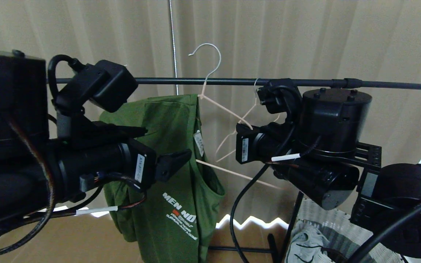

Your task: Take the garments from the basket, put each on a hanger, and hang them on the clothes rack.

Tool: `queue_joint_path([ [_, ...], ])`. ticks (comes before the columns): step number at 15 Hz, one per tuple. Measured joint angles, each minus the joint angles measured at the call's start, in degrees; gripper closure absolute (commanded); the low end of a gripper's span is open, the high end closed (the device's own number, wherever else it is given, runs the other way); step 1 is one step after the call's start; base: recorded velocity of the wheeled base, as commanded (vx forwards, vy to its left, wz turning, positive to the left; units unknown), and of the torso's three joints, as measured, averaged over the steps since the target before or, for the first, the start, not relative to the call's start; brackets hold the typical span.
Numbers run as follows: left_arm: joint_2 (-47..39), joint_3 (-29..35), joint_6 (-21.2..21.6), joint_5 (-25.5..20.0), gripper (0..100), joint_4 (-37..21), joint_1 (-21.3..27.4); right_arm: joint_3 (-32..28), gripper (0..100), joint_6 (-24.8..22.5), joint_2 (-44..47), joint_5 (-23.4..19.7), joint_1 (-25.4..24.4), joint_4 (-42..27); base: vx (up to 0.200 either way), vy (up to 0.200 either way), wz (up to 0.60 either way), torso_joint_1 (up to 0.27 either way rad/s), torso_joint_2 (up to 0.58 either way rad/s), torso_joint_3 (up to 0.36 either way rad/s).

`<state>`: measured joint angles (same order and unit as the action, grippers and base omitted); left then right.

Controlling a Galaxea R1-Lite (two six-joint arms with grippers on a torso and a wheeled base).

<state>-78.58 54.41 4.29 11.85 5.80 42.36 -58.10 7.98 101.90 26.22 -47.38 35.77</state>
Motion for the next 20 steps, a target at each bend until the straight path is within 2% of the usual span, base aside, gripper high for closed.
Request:
queue_joint_path([
  [4, 3.96, -3.78, 1.34, -2.88, 0, 3.36, 0.0, 2.04, 100, -0.84, -0.69, -0.77, 2.07, 2.94, 0.0, 0.0, 0.0, 0.0, 0.0, 0.0],
  [8, 6.75, -6.95, 4.18, -2.93, 0, 4.45, -0.35, 4.55, 100, -1.52, -2.54, -1.57, 2.63, 4.02, 0.0, 0.0, 0.0, 0.0, 0.0, 0.0],
  [10, 8.35, -7.22, 7.09, -2.88, 0, 4.56, -2.56, 6.84, 100, -3.69, -4.5, -1.89, 3.43, 4.13, 0.0, 0.0, 0.0, 0.0, 0.0, 0.0],
  [12, 10.2, -7.33, 10.75, -2.93, 0, 4.67, -5.57, 10.25, 100, -4.75, -6.92, -4.47, 4.69, 4.08, 0.0, 0.0, 0.0, 0.0, 0.0, 0.0],
  [14, 11.67, -7.56, 11.43, -2.93, 0, 5.01, -7.03, 13.7, 100, -5.03, -9.42, -6.74, 6.29, 4.02, 0.0, 0.0, 0.0, 0.0, 0.0, 0.0],
  [17, 12.24, -8.94, 11.89, -3.07, 0, 10.07, -7.42, 17.18, 100, -5.01, -11.87, -8.16, 7.64, 4.0, 0.0, 0.0, 0.0, 0.0, 0.0, 0.0],
  [20, 12.26, -9.57, 19.3, -3.25, 0, 11.92, -7.5, 17.62, 100, -5.5, -12.59, -8.24, 7.84, 4.11, 0.0, 0.0, 0.0, 0.0, 0.0, 0.0],
])
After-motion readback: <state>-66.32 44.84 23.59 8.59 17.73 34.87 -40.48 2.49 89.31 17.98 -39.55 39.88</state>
